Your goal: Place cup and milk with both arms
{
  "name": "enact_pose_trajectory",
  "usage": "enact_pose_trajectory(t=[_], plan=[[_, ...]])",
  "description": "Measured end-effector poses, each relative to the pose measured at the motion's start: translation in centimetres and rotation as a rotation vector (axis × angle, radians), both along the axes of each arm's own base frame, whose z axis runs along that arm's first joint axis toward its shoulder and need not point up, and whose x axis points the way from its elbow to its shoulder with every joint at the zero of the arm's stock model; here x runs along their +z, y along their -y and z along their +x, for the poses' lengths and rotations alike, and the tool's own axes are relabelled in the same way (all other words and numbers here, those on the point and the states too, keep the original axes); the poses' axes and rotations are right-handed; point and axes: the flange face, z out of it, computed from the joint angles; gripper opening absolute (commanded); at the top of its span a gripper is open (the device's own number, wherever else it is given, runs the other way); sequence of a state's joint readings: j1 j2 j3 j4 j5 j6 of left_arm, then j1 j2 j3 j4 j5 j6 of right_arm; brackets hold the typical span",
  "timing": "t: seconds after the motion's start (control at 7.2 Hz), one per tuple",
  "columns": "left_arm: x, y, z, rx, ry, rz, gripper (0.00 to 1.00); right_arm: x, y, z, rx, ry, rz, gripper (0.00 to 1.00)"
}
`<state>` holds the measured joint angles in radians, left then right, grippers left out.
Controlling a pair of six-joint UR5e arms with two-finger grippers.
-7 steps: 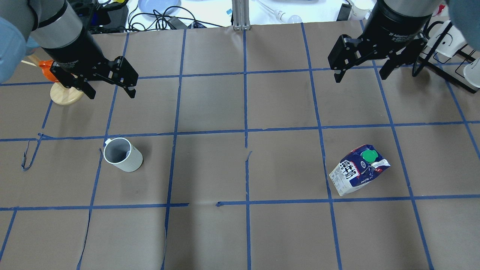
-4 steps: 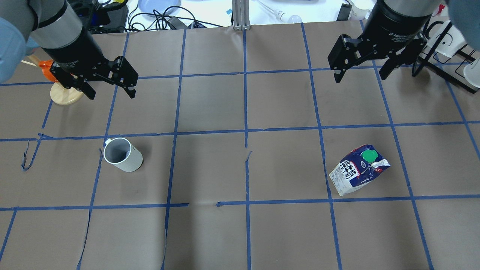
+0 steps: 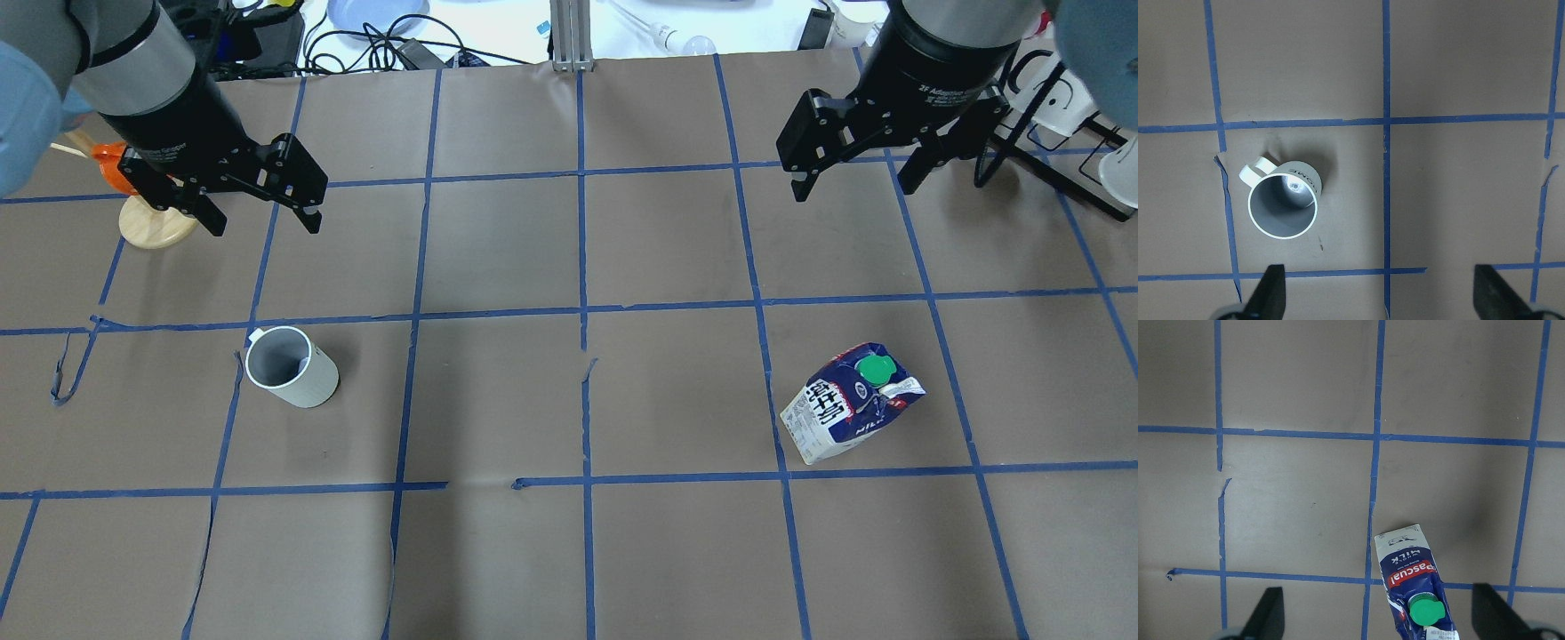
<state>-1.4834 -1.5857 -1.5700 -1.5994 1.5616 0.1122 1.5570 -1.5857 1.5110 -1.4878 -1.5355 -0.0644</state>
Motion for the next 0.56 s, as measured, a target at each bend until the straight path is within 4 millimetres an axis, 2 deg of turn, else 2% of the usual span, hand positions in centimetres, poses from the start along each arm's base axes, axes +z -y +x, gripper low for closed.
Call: enact_pose_trajectory(t=[0.14, 0.28, 0.56], plan=[[-0.4, 0.3, 0.8, 0.010, -0.001, 0.005, 1.00, 0.0, 0.0, 0.0, 0.000, 0.000, 0.000, 1.00], [-1.5, 0.9, 3.0, 0.052, -0.003, 0.017, 1.00, 0.0, 0.0, 0.0, 0.000, 0.000, 0.000, 1.00], [-5.5, 1.3, 9.8, 0.188, -0.012, 0.056, 1.00, 0.0, -0.1, 0.0, 0.000, 0.000, -0.001, 1.00]])
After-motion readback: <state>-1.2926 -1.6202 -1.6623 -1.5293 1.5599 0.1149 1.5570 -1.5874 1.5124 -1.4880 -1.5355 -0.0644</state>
